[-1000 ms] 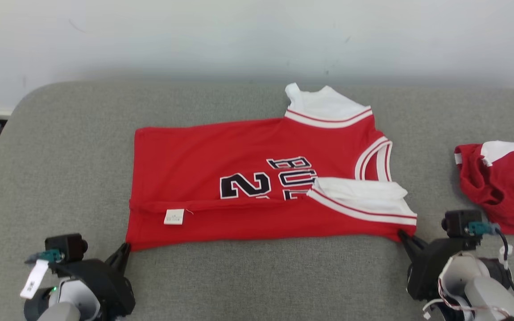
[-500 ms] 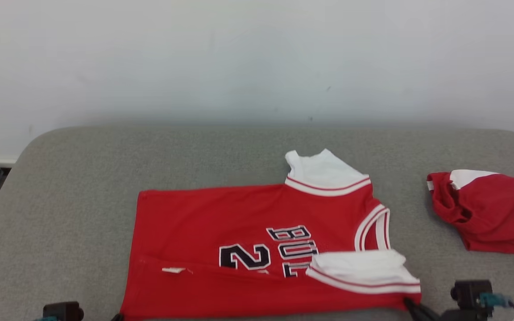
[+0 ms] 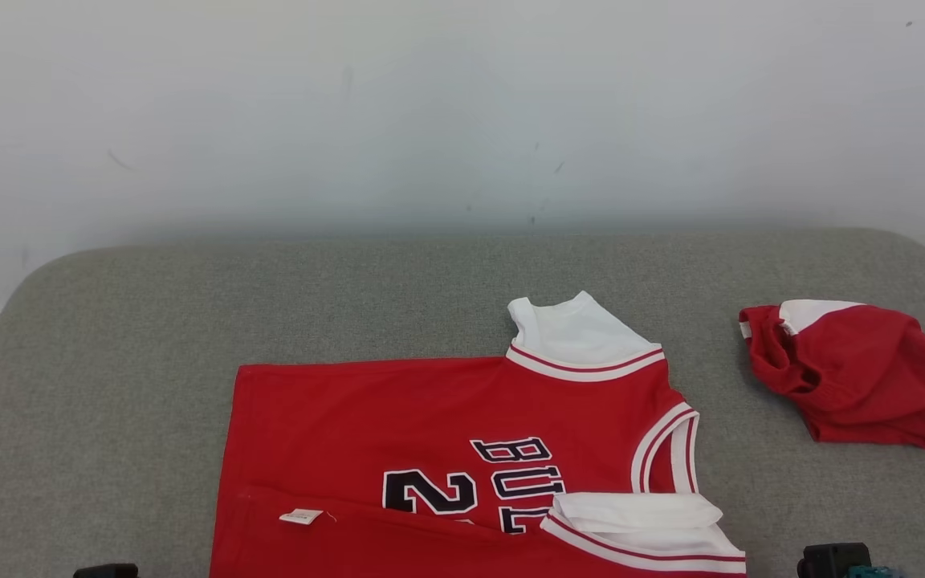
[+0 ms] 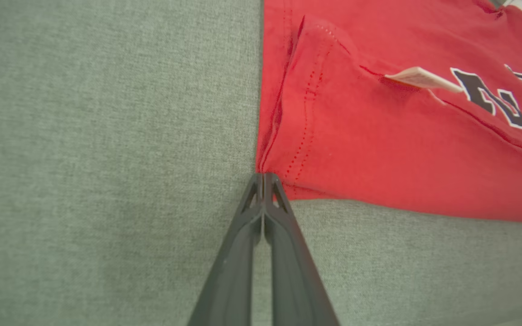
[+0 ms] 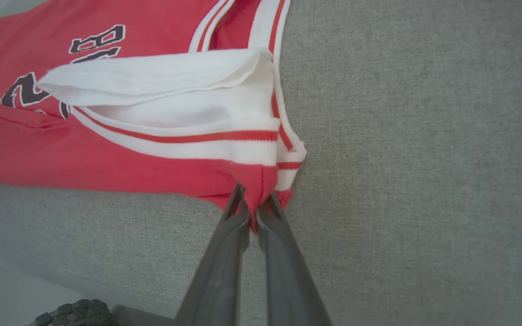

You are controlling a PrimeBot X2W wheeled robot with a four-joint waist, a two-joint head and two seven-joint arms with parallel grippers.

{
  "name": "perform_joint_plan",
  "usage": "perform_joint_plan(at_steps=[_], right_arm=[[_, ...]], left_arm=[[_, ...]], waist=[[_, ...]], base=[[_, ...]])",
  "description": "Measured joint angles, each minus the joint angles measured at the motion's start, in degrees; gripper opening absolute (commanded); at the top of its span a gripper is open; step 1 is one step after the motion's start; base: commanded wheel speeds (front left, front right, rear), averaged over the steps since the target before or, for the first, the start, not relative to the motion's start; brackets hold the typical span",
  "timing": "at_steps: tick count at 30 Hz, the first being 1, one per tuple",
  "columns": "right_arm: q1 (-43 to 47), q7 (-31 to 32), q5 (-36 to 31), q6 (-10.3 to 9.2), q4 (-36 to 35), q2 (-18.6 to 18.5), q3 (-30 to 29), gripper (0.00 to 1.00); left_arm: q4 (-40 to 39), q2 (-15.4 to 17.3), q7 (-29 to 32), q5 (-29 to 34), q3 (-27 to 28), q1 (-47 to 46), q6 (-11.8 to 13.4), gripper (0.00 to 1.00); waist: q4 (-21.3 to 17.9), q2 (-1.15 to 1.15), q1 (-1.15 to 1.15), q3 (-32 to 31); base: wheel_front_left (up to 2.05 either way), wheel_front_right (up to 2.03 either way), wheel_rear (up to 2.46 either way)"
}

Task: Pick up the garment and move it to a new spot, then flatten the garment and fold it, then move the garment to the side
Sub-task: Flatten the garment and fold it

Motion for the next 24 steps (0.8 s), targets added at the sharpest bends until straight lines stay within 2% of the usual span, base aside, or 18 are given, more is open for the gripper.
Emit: perform_joint_plan(at_steps=[1,2,3,11,16,24], right_arm=[[0.0,0.4,-0.8,-0.78,-0.1,-0.1,0.7,1.0],[0.0,0.8,-0.9,-0.93,-0.3,-0.1,0.7,1.0],[0.0,0.8,-0.9,-1.03,-0.6,-0.1,0.5,1.0],[0.0,1.6,3.2,-1.14,-7.9,-0.2,-2.7,1.0],[0.5,0.4,4.0,-1.03,-14.8,-0.5,-4.4,1.0],[-0.4,-6.0,1.5,-3.27,-19.7,0.0,-7.7,1.0]], left_arm=[[0.0,-0.1,0.3,-0.1,0.1,0.0,0.3,0.39],[0.0,-0.1,0.5,-0.1,0.0,0.0,0.5,0.39],[-0.2,-0.1,0.6,-0.1,0.1,0.0,0.6,1.0],[-6.3,1.4,-0.7,-0.1,1.3,0.1,1.5,1.0],[-12.8,1.7,-4.8,0.0,3.5,0.1,3.1,1.0],[-20.5,2.4,-15.1,4.5,7.5,0.5,11.3,1.0]], waist=[[0.0,0.0,0.0,0.1],[0.1,0.0,0.0,0.2],[0.1,0.0,0.0,0.2],[-0.1,0.0,0.01,0.0],[-0.2,0.0,0.01,-0.3],[-0.5,0.0,0.01,-0.2]], base=[[0.0,0.0,0.0],[0.0,0.0,0.0],[0.0,0.0,0.0],[0.0,0.0,0.0],[0.0,0.0,0.0],[0.0,0.0,0.0]])
